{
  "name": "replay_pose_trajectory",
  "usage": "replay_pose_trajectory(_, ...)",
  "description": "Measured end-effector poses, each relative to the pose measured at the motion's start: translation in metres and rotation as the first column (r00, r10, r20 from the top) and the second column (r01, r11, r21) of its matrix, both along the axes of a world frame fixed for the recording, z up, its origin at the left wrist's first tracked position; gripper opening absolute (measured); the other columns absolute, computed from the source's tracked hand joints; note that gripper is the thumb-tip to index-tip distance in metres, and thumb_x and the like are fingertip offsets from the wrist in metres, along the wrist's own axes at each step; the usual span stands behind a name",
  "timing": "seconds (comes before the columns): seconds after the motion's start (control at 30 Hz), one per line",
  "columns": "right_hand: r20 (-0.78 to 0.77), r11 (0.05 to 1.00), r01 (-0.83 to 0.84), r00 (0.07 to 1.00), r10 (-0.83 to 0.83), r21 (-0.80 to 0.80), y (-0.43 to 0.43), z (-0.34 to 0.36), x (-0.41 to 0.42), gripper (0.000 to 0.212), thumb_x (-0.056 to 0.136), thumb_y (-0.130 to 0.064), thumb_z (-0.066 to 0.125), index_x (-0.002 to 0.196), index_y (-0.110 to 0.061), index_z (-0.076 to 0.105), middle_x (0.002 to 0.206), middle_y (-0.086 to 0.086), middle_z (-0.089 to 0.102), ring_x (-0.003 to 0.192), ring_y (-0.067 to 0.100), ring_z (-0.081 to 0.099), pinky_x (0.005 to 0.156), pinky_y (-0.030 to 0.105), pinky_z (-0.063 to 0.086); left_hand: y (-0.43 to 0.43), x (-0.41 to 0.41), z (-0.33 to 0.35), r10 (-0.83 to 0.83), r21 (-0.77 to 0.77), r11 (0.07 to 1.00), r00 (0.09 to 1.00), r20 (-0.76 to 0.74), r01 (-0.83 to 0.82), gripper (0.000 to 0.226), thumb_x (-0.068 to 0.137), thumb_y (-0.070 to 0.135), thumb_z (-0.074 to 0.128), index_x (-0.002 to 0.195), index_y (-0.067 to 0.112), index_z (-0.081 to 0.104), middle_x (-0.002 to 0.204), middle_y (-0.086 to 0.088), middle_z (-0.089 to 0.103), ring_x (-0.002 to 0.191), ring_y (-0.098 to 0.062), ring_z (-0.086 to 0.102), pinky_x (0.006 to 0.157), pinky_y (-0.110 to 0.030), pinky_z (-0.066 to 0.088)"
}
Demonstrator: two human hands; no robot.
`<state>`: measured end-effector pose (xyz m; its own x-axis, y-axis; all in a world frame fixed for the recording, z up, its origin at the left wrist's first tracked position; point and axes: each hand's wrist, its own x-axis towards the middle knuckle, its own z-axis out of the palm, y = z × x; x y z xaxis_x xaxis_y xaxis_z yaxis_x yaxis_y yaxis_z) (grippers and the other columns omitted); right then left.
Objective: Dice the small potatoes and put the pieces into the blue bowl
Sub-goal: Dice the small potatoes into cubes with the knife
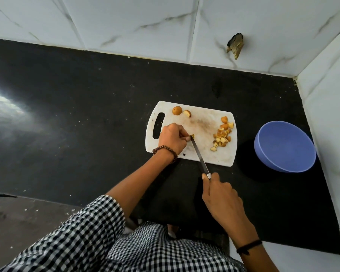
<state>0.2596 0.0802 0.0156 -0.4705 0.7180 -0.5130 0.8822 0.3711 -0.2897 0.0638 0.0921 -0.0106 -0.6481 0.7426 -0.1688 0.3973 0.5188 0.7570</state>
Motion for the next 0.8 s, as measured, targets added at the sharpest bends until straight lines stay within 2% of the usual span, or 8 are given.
replay_pose_trajectory(0.13, 0.003, 0.999, 0.019, 1.0, -0.019, -0.048, 0.0, 0.008, 0.01, 0.032, 0.107, -0.048, 0.024, 0.105, -0.024, 0.045, 0.086, -0.002, 0.06, 0.075, 0.011, 0.06, 0.065, 0.029, 0.049, 0.001, -0.003, 0.001, -0.01, -0.021, 1.0, 1.0, -0.005, 0.01, 0.006, 0.081, 0.012, 0.074, 0.087, 0.012, 0.072, 0.087, 0.0, 0.07, 0.083, -0.009, 0.064, 0.081, -0.024, 0.055)
replay_pose_trajectory(0.23, -0.024, 0.994, 0.059, 0.998, -0.061, -0.098, 0.004, 0.013, 0.012, 0.036, 0.106, -0.052, 0.024, 0.105, -0.025, 0.048, 0.085, -0.003, 0.06, 0.074, 0.01, 0.06, 0.06, 0.027, 0.045, 0.001, -0.005, 0.003, -0.054, -0.048, 0.997, 0.998, -0.022, 0.053, 0.009, 0.084, 0.007, 0.07, 0.091, 0.011, 0.072, 0.091, -0.001, 0.071, 0.086, -0.009, 0.064, 0.086, -0.025, 0.054)
replay_pose_trajectory(0.37, -0.144, 0.978, 0.164, 0.973, -0.182, -0.129, 0.007, 0.015, 0.016, 0.043, 0.104, -0.056, 0.027, 0.097, -0.023, 0.053, 0.083, 0.0, 0.061, 0.074, 0.012, 0.061, 0.061, 0.028, 0.043, -0.002, -0.007, 0.005, -0.163, -0.083, 0.985, 0.979, -0.126, 0.153, 0.029, 0.086, -0.002, 0.061, 0.111, 0.013, 0.066, 0.101, -0.002, 0.066, 0.094, -0.012, 0.062, 0.089, -0.024, 0.052)
replay_pose_trajectory(0.43, -0.192, 0.969, 0.199, 0.955, -0.225, -0.147, 0.008, 0.016, 0.018, 0.044, 0.103, -0.057, 0.028, 0.092, -0.023, 0.054, 0.082, 0.002, 0.061, 0.073, 0.014, 0.06, 0.062, 0.03, 0.042, -0.001, -0.007, 0.007, -0.238, -0.102, 0.97, 0.954, -0.181, 0.222, 0.032, 0.088, 0.004, 0.063, 0.117, 0.017, 0.065, 0.103, -0.002, 0.062, 0.094, -0.013, 0.06, 0.087, -0.022, 0.049)
replay_pose_trajectory(0.53, -0.206, 0.951, 0.23, 0.94, -0.272, -0.205, 0.012, 0.018, 0.019, 0.046, 0.103, -0.058, 0.031, 0.09, -0.021, 0.055, 0.081, 0.002, 0.059, 0.07, 0.014, 0.057, 0.061, 0.031, 0.041, 0.002, -0.008, 0.007, -0.327, -0.158, 0.942, 0.915, -0.238, 0.295, 0.028, 0.086, 0.012, 0.068, 0.113, 0.02, 0.067, 0.104, -0.002, 0.06, 0.091, -0.014, 0.06, 0.084, -0.025, 0.051)
replay_pose_trajectory(0.6, -0.206, 0.894, 0.281, 0.908, -0.366, -0.349, 0.013, 0.017, 0.018, 0.046, 0.102, -0.059, 0.035, 0.091, -0.02, 0.057, 0.076, 0.0, 0.057, 0.059, 0.01, 0.052, 0.054, 0.029, 0.041, 0.003, -0.01, 0.008, -0.34, -0.17, 0.937, 0.907, -0.25, 0.305, 0.023, 0.084, 0.012, 0.07, 0.107, 0.017, 0.07, 0.103, -0.003, 0.062, 0.089, -0.013, 0.061, 0.084, -0.025, 0.052)
replay_pose_trajectory(0.67, -0.185, 0.769, 0.338, 0.845, -0.502, -0.542, 0.014, 0.015, 0.018, 0.047, 0.1, -0.059, 0.041, 0.091, -0.016, 0.056, 0.065, -0.002, 0.05, 0.046, 0.008, 0.041, 0.043, 0.024, 0.034, 0.004, -0.012, 0.008, -0.328, -0.139, 0.943, 0.919, -0.219, 0.304, 0.018, 0.083, 0.01, 0.071, 0.101, 0.012, 0.072, 0.101, -0.004, 0.066, 0.085, -0.01, 0.06, 0.086, -0.024, 0.052)
replay_pose_trajectory(0.8, -0.124, 0.589, 0.311, 0.804, -0.581, -0.745, 0.015, 0.015, 0.022, 0.046, 0.099, -0.059, 0.046, 0.091, -0.015, 0.051, 0.056, -0.005, 0.04, 0.043, 0.007, 0.03, 0.038, 0.021, 0.025, 0.003, -0.014, 0.009, -0.324, -0.115, 0.945, 0.928, -0.183, 0.307, 0.017, 0.085, 0.004, 0.068, 0.101, 0.008, 0.072, 0.1, -0.004, 0.071, 0.082, -0.005, 0.058, 0.08, -0.012, 0.045)
